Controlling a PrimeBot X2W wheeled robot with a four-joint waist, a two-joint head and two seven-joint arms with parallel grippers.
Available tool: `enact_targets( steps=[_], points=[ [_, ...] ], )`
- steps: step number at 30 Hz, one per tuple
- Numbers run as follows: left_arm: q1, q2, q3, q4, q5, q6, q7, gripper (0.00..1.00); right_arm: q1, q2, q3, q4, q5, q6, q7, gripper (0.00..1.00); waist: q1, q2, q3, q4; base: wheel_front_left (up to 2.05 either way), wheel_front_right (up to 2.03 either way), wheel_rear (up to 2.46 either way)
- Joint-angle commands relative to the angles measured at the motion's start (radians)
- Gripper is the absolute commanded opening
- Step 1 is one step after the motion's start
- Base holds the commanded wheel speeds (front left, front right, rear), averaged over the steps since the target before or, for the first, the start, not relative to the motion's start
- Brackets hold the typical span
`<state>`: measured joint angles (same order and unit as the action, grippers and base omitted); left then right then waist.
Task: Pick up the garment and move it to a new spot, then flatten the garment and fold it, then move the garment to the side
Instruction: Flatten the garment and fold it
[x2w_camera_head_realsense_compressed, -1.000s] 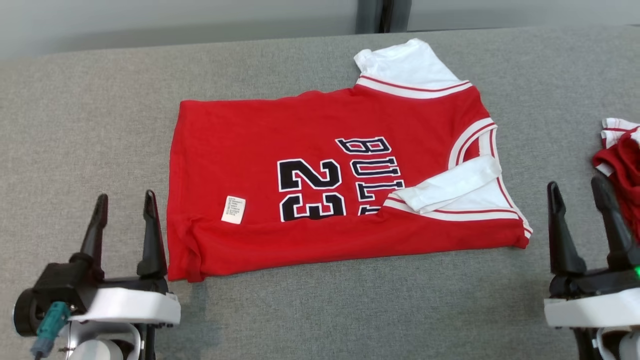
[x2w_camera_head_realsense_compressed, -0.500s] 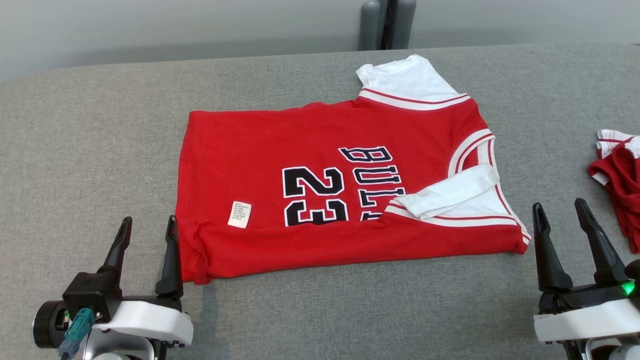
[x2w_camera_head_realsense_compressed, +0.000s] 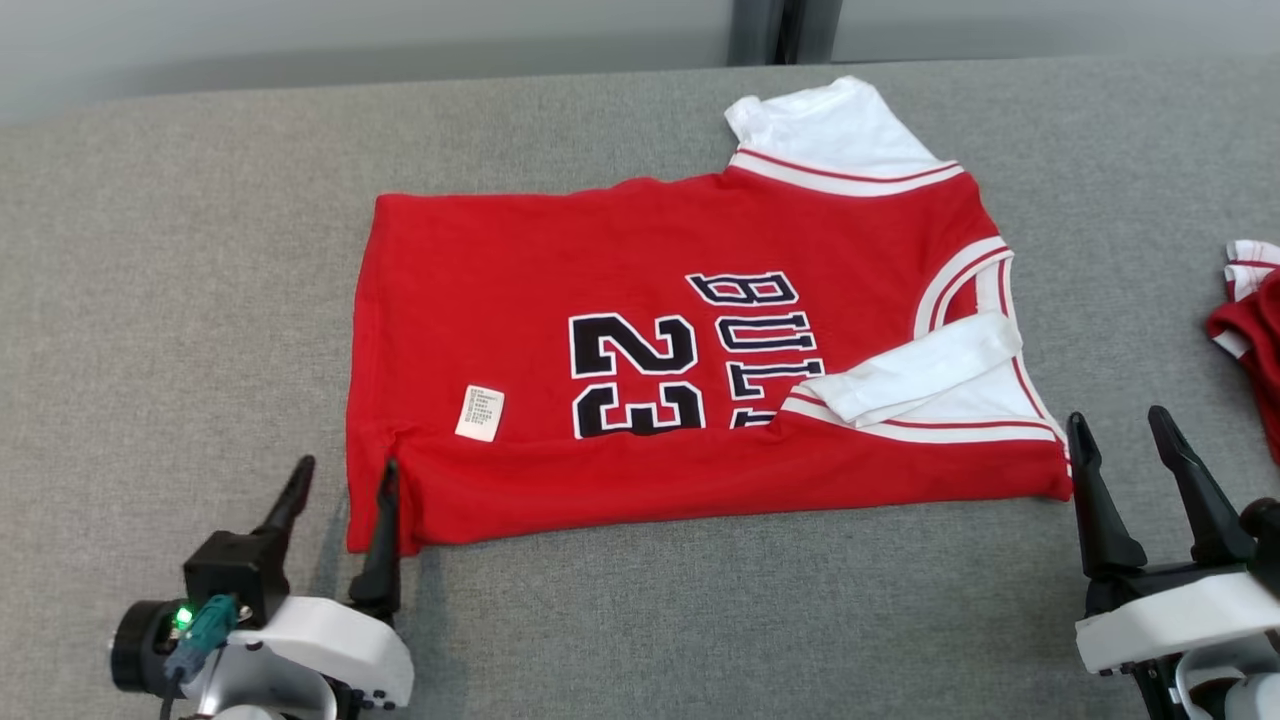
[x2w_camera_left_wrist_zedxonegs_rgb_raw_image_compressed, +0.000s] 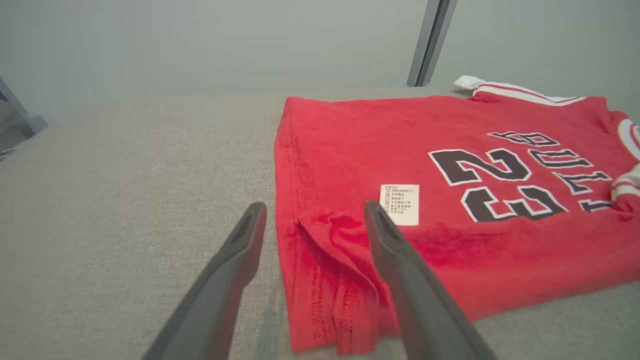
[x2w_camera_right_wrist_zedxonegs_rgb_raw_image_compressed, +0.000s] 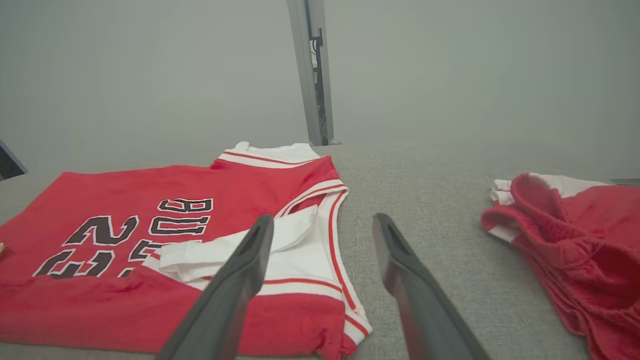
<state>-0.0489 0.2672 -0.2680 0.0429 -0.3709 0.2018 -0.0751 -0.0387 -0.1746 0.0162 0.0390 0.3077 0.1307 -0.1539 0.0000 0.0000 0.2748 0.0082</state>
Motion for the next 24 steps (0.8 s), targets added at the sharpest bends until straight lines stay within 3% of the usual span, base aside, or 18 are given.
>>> enact_targets(
  steps=[1,7,18,19,20,21,22,24],
  points=[
    [-0.018,-0.002,-0.007,0.016,-0.013,-0.012,0.011,1.00,-0.019,-0.012,0.001,0.027,0.005,0.000,0.012,1.00,0.0000,0.0000,0.021,0.004,0.00,0.00,0.00],
    [-0.044,-0.019,-0.026,0.093,-0.045,-0.036,0.050,1.00,-0.069,-0.034,0.028,0.146,0.029,0.000,0.028,1.00,0.0000,0.0000,0.075,0.015,0.00,0.00,0.00],
    [-0.055,-0.043,-0.012,0.189,-0.126,-0.035,0.170,1.00,-0.152,-0.047,0.102,0.320,0.102,0.000,0.078,1.00,0.0000,0.0000,0.126,0.017,0.00,0.00,0.00],
    [-0.054,-0.042,-0.013,0.195,-0.133,-0.037,0.187,1.00,-0.155,-0.047,0.112,0.333,0.112,0.000,0.088,0.89,0.0000,0.0000,0.126,0.017,0.00,0.00,0.00],
    [-0.052,-0.047,-0.013,0.195,-0.150,-0.045,0.195,0.73,-0.157,-0.047,0.116,0.342,0.124,0.000,0.088,0.48,0.0000,0.0000,0.127,0.017,0.00,0.00,0.00],
    [-0.051,-0.046,-0.015,0.194,-0.155,-0.048,0.203,0.32,-0.156,-0.049,0.123,0.351,0.133,0.000,0.096,0.00,0.0000,0.0000,0.127,0.018,0.00,0.00,0.00],
    [-0.049,-0.046,-0.016,0.193,-0.162,-0.054,0.213,0.00,-0.153,-0.050,0.128,0.358,0.145,0.000,0.100,0.00,0.0000,0.0000,0.126,0.018,0.00,0.00,0.00],
    [-0.041,-0.040,-0.015,0.185,-0.169,-0.054,0.223,0.00,-0.149,-0.060,0.129,0.361,0.161,-0.003,0.098,0.00,0.0000,0.0000,0.124,0.016,0.00,0.00,0.00]
  ],
)
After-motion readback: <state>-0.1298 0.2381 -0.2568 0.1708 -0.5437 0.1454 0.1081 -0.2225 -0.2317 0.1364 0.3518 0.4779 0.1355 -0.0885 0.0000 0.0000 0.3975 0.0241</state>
